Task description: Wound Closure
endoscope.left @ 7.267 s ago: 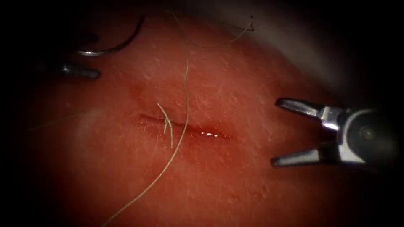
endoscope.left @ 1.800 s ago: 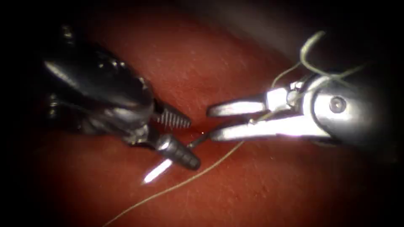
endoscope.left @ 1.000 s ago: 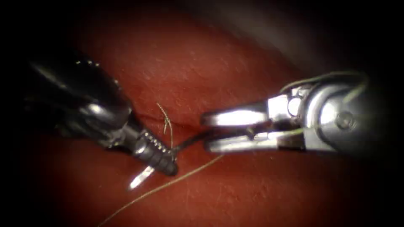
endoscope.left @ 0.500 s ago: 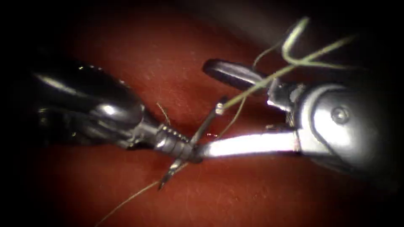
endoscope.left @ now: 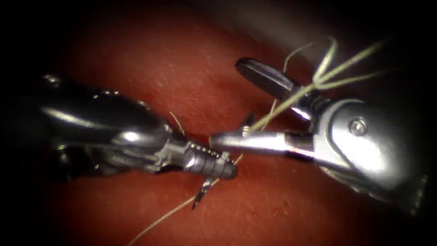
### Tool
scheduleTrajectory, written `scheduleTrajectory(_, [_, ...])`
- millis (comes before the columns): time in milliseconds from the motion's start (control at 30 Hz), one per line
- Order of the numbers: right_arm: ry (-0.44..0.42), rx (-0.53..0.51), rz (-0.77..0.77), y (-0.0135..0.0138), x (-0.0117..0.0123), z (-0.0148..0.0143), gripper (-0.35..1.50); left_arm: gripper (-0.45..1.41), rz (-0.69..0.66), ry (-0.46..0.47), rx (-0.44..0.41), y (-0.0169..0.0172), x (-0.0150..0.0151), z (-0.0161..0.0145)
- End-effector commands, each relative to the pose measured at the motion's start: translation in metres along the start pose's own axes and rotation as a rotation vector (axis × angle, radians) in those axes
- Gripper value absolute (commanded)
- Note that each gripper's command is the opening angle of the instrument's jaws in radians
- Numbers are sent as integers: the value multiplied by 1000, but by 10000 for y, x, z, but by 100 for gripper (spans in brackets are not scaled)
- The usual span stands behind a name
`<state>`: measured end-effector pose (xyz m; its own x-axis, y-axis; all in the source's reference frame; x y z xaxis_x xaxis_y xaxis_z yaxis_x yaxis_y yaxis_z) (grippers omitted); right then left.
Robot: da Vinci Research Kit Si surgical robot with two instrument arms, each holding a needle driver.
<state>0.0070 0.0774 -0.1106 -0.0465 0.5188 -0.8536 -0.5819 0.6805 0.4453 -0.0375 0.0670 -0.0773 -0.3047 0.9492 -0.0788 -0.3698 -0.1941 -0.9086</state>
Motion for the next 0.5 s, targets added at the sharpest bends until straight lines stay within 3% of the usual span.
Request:
scheduleTrajectory(33, [1, 4, -3, -1, -3, 4, 67, -35, 0, 0, 1, -3, -1, 6])
scheduleTrajectory(67, [-9, 24, -6, -3, -3, 2, 10, -35, 5, 0, 1, -3, -1, 6])
scheduleTrajectory(100, [-27, 26, -20, -4, -3, 1, -12, -35, 5, 1, 1, -3, -1, 5])
scheduleTrajectory(167, [-44, 29, -58, -6, -3, 0, -35, -35, 4, 1, 2, -3, -1, 6])
scheduleTrajectory(233, [-51, 67, -145, -9, -2, -2, -35, -35, 4, 2, 2, -2, -1, 6])
scheduleTrajectory(433, [-46, 81, -201, -3, 2, -10, -35, -35, 20, 6, 2, 0, -3, 5])
scheduleTrajectory(500, [-49, 86, -207, 4, 2, -13, -35, 33, 94, 8, 3, 1, 0, 5])
